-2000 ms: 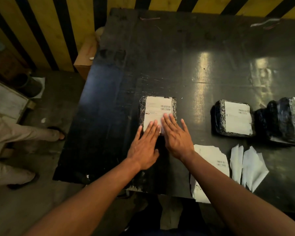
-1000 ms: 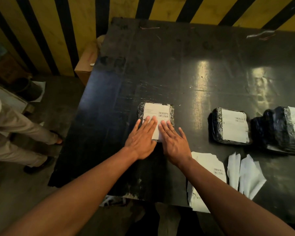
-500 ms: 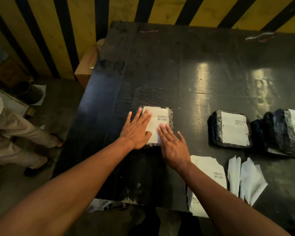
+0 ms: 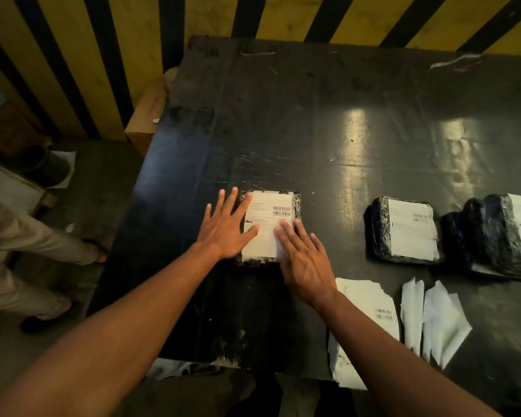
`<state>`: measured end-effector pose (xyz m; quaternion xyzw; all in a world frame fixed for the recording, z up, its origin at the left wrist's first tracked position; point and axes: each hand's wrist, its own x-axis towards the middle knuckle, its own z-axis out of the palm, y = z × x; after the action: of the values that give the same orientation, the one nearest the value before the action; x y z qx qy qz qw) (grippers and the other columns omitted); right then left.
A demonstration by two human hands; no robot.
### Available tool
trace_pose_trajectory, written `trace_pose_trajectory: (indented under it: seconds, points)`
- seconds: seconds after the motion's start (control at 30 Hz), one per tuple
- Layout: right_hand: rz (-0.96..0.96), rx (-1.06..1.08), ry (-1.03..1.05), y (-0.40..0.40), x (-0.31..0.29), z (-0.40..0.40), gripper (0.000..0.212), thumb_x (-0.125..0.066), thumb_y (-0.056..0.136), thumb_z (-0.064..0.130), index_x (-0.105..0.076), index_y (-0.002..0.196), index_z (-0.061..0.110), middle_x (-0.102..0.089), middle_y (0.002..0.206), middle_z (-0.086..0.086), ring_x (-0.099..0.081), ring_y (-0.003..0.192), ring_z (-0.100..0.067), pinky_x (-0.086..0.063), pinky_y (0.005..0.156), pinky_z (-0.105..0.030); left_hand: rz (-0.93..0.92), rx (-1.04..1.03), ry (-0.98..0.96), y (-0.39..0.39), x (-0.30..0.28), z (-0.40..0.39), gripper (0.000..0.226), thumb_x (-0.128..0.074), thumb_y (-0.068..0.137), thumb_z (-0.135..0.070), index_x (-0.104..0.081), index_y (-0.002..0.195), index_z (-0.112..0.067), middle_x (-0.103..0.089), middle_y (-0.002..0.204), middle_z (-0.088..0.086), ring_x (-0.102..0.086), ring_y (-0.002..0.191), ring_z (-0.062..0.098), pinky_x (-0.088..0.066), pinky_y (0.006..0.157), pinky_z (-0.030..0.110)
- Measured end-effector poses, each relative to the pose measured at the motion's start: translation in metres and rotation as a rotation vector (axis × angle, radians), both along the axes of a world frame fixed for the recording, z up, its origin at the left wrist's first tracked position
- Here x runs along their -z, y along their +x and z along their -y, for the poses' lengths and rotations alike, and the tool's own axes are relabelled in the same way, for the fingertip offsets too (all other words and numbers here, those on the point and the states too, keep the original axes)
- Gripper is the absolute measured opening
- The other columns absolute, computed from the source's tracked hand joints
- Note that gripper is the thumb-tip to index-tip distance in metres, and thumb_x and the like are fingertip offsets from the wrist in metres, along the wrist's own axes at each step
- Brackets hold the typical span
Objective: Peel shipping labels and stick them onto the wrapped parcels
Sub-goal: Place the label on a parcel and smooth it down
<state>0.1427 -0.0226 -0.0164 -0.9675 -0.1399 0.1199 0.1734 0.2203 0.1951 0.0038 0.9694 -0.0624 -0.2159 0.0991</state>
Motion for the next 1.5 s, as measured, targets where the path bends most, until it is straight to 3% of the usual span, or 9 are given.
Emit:
trace_pose_trajectory:
  seconds: [0.07,0.13,0.27,0.4,0.73,0.87,1.0,1.3,1.5]
  points:
    - [-0.048,0.09,0.016,0.002,-0.001,0.002,0.063,-0.029,0.105,0.053,-0.004,0.162,0.042,0.015,0.172,-0.003,0.011,0.159,-0.027,-0.009,0.129,-0.051,-0.081,-0.118,-0.082,-0.014,0.0,-0.003,0.083,-0.042,0.1,-0.066,0.015,0.158,-0.049,0.024,0.17,0.005,0.009,0.158,0.036,-0.013,0.126,0.062]
    - [-0.149,0.138,0.042,0.008,-0.002,0.004,0.067,-0.034,0.103,0.06,0.004,0.158,0.054,0.018,0.171,-0.008,0.004,0.159,-0.033,-0.015,0.128,-0.052,-0.158,-0.219,-0.19,-0.03,0.0,-0.003,0.082,-0.046,0.101,-0.06,0.017,0.155,-0.055,0.01,0.173,0.007,-0.012,0.157,0.04,-0.027,0.119,0.064]
    - [-0.29,0.113,0.101,0.031,-0.006,0.009,0.069,-0.037,0.101,0.064,0.01,0.153,0.062,-0.032,0.157,-0.017,-0.042,0.14,-0.038,-0.042,0.113,-0.053,-0.189,-0.264,-0.386,-0.049,0.004,0.006,0.095,-0.057,0.1,-0.051,0.022,0.154,-0.053,-0.022,0.17,0.005,-0.033,0.152,0.034,-0.032,0.117,0.061]
    - [-0.328,0.171,0.138,0.055,-0.013,0.007,0.074,-0.047,0.098,0.066,-0.003,0.156,0.059,-0.043,0.133,-0.014,-0.056,0.118,-0.035,-0.051,0.103,-0.048,-0.171,-0.332,-0.412,-0.042,0.004,0.01,0.106,-0.07,0.091,-0.052,0.012,0.158,-0.05,-0.032,0.166,0.006,-0.037,0.149,0.034,-0.036,0.117,0.061]
    - [-0.32,0.209,0.237,0.063,-0.023,0.014,0.077,-0.057,0.096,0.059,-0.018,0.161,0.046,-0.045,0.141,-0.014,-0.05,0.13,-0.033,-0.044,0.109,-0.043,-0.152,-0.347,-0.386,-0.023,-0.017,0.009,0.106,-0.078,0.082,-0.057,-0.005,0.16,-0.051,-0.038,0.161,0.008,-0.036,0.148,0.033,-0.037,0.115,0.053]
    - [-0.31,0.237,0.312,0.07,-0.031,0.02,0.072,-0.057,0.097,0.058,-0.028,0.16,0.038,-0.05,0.133,-0.015,-0.054,0.126,-0.033,-0.046,0.109,-0.043,-0.145,-0.378,-0.37,-0.013,-0.031,0.013,0.103,-0.076,0.081,-0.062,-0.011,0.16,-0.05,-0.04,0.157,0.01,-0.041,0.144,0.033,-0.04,0.115,0.054]
    - [-0.288,0.244,0.367,0.082,-0.038,0.025,0.071,-0.057,0.096,0.059,-0.038,0.158,0.029,-0.052,0.146,-0.016,-0.056,0.129,-0.035,-0.048,0.11,-0.045,-0.111,-0.397,-0.353,-0.002,-0.049,0.019,0.098,-0.074,0.082,-0.062,-0.017,0.16,-0.047,-0.043,0.154,0.011,-0.047,0.139,0.033,-0.043,0.112,0.054]
    - [-0.136,0.294,0.443,0.072,-0.063,0.063,0.074,-0.064,0.095,0.054,-0.033,0.159,0.032,-0.054,0.134,-0.012,-0.055,0.124,-0.028,-0.045,0.104,-0.038,0.05,-0.276,-0.329,-0.003,-0.084,0.064,0.101,-0.076,0.085,-0.056,-0.011,0.161,-0.045,-0.046,0.145,0.009,-0.051,0.132,0.03,-0.044,0.104,0.045]
    - [-0.121,0.415,0.458,0.04,-0.056,0.137,0.076,-0.074,0.09,0.048,-0.037,0.155,0.035,-0.052,0.144,-0.008,-0.053,0.13,-0.027,-0.049,0.104,-0.042,-0.024,-0.242,-0.441,-0.02,-0.06,0.142,0.107,-0.082,0.081,-0.05,-0.008,0.159,-0.045,-0.039,0.159,0.008,-0.043,0.143,0.032,-0.042,0.114,0.054]
